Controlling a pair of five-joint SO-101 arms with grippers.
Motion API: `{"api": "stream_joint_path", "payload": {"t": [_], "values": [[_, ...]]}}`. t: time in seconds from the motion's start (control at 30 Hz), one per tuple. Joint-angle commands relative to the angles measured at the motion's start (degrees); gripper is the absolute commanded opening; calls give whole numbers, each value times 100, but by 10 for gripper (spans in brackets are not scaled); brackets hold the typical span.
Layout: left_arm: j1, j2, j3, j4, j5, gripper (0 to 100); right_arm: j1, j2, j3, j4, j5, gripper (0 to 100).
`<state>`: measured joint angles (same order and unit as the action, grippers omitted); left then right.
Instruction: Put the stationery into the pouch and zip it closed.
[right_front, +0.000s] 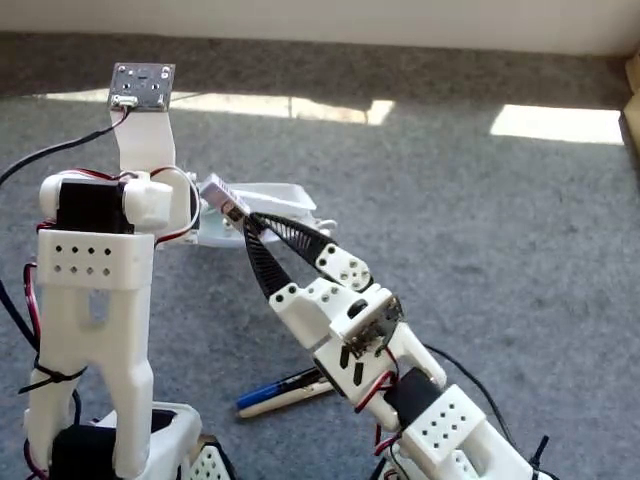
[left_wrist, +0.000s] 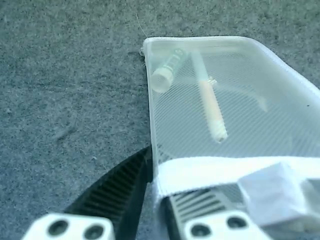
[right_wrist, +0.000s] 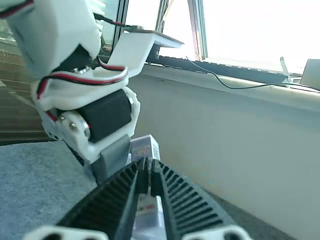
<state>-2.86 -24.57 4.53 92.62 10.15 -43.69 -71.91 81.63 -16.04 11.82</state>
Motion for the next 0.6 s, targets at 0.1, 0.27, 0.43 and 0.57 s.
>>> {"api": "stream_joint_path", "payload": {"t": [0.1,0.27,0.43,0.57], "values": [[-84,-84,-286,-26,53,17,-295,-330,-84,796,-53,4],[-84,-84,-277,-9,53,17,-295,180,-171,743,-35,4],[-84,-84,-277,9,53,17,136,813,-514,576,-53,4],[-84,-84,-277,9,62,17,479,1288,-831,576,-62,4]]}}
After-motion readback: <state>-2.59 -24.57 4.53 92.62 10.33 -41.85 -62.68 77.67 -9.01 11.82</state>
